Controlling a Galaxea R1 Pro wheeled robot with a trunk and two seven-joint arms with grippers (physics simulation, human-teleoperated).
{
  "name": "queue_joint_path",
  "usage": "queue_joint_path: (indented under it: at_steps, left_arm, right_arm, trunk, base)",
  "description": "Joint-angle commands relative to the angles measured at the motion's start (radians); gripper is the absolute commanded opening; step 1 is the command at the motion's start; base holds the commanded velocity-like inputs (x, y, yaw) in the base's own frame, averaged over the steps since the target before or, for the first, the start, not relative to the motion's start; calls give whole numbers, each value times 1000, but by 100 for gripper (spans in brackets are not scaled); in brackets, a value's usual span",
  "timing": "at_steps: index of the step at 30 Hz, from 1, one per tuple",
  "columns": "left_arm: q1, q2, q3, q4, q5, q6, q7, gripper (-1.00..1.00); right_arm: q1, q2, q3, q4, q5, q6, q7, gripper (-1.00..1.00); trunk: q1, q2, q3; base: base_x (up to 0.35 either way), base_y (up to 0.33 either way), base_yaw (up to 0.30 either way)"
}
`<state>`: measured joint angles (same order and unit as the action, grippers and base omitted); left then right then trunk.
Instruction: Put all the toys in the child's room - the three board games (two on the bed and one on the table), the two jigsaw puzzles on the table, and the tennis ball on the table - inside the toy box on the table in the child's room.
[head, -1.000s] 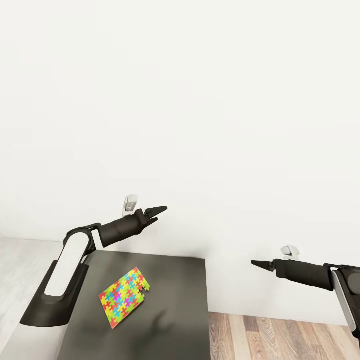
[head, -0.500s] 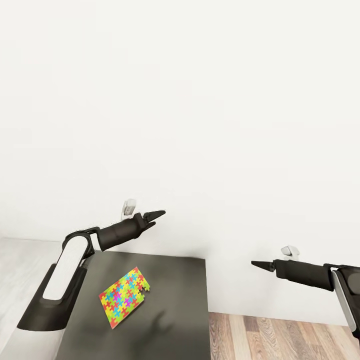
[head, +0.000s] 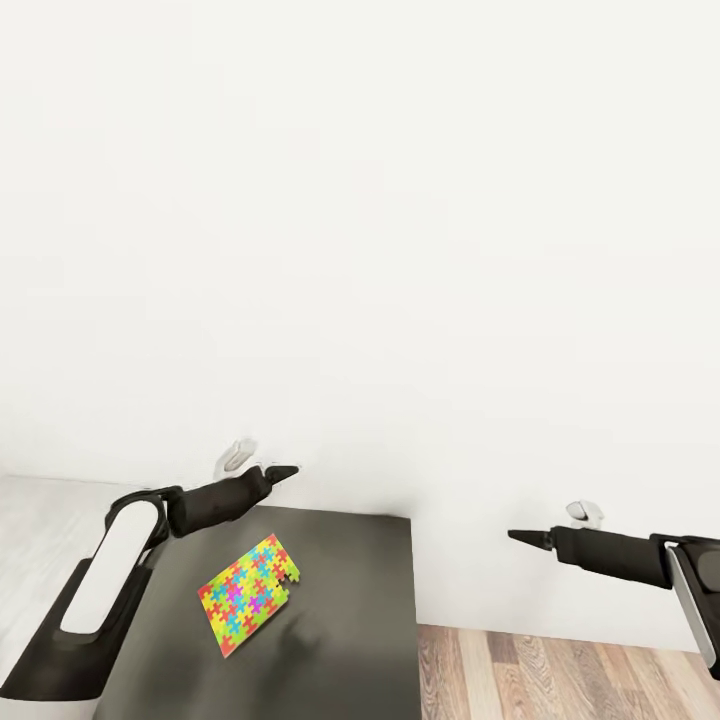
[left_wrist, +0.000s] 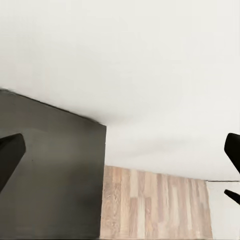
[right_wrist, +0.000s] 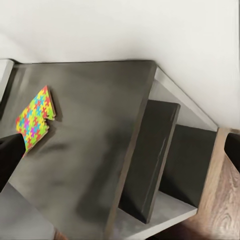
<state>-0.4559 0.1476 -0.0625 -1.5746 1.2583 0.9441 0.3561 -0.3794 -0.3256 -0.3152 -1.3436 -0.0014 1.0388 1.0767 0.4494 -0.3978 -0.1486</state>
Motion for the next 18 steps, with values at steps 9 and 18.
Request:
queue_joint_path:
  at_steps: [9, 18]
  left_arm:
    - [45, 2, -1, 54, 15, -9, 271, 100]
    - [70, -1, -1, 189, -28, -71, 334, 100]
  right_arm:
    - [-1, -2, 0, 13, 2, 8, -4, 100]
    - [0, -2, 5, 17, 6, 8, -6, 100]
  trunk:
    - [1, -2, -2]
    - [1, -2, -2]
  base:
    - [0, 0, 0]
    - [0, 0, 0]
